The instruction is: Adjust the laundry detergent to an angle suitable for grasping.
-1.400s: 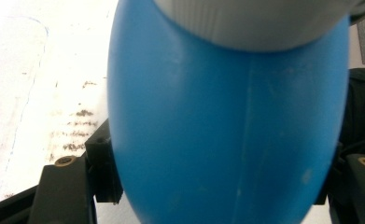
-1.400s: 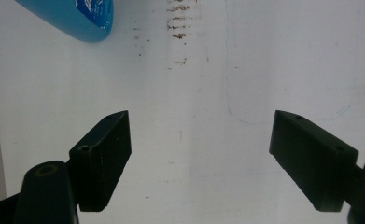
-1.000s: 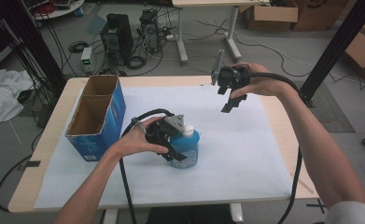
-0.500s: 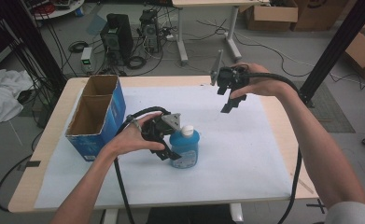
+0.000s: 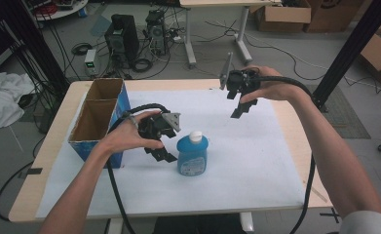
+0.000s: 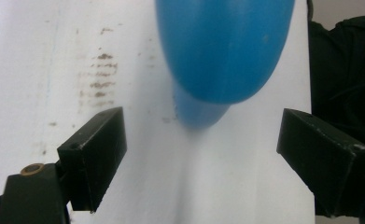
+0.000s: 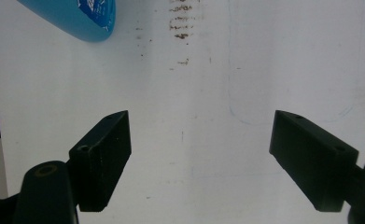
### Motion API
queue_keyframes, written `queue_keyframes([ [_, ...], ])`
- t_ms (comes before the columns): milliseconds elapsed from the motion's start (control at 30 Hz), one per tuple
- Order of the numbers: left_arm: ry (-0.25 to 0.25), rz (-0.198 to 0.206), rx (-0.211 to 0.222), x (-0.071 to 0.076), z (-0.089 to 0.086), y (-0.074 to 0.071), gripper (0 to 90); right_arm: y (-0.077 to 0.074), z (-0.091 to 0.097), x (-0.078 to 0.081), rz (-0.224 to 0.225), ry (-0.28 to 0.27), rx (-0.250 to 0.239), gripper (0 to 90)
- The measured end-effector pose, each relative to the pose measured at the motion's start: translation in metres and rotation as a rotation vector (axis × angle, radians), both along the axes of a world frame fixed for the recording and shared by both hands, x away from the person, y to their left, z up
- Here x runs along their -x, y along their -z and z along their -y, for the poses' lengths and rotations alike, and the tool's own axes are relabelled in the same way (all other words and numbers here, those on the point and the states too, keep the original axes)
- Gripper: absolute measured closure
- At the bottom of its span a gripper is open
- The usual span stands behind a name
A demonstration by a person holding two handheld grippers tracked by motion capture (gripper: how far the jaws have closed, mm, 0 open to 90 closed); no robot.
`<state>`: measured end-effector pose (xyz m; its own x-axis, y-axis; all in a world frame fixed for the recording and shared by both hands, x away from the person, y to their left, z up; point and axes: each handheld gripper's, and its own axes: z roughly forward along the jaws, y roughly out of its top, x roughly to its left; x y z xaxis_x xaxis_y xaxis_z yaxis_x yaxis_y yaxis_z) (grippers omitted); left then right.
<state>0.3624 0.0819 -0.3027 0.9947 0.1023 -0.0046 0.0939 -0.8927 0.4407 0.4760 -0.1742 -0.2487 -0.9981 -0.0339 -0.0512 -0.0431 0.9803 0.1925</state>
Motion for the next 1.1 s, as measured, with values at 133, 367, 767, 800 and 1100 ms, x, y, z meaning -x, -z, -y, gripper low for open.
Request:
queue_keyframes([
  [133, -0.009, 0.004, -0.020, -0.005, -0.004, -0.004, 16.5, 0.000, -0.001, 0.000, 0.001, -0.004, 0.001, 20.7],
  [367, -0.028, 0.010, -0.076, -0.017, -0.009, -0.006, 16.6, 0.000, -0.001, 0.000, 0.000, -0.003, 0.003, 20.7],
  [767, -0.064, 0.015, -0.158, -0.044, -0.009, -0.008, 16.7, -0.001, -0.004, 0.003, 0.008, -0.014, 0.010, 20.8],
  [800, -0.069, 0.012, -0.164, -0.049, -0.008, -0.009, 17.0, -0.001, -0.004, 0.003, 0.010, -0.014, 0.009, 20.7],
  [1100, -0.066, 0.021, -0.188, -0.075, 0.007, -0.013, 16.9, -0.001, -0.005, 0.003, 0.017, -0.016, 0.010, 20.7],
])
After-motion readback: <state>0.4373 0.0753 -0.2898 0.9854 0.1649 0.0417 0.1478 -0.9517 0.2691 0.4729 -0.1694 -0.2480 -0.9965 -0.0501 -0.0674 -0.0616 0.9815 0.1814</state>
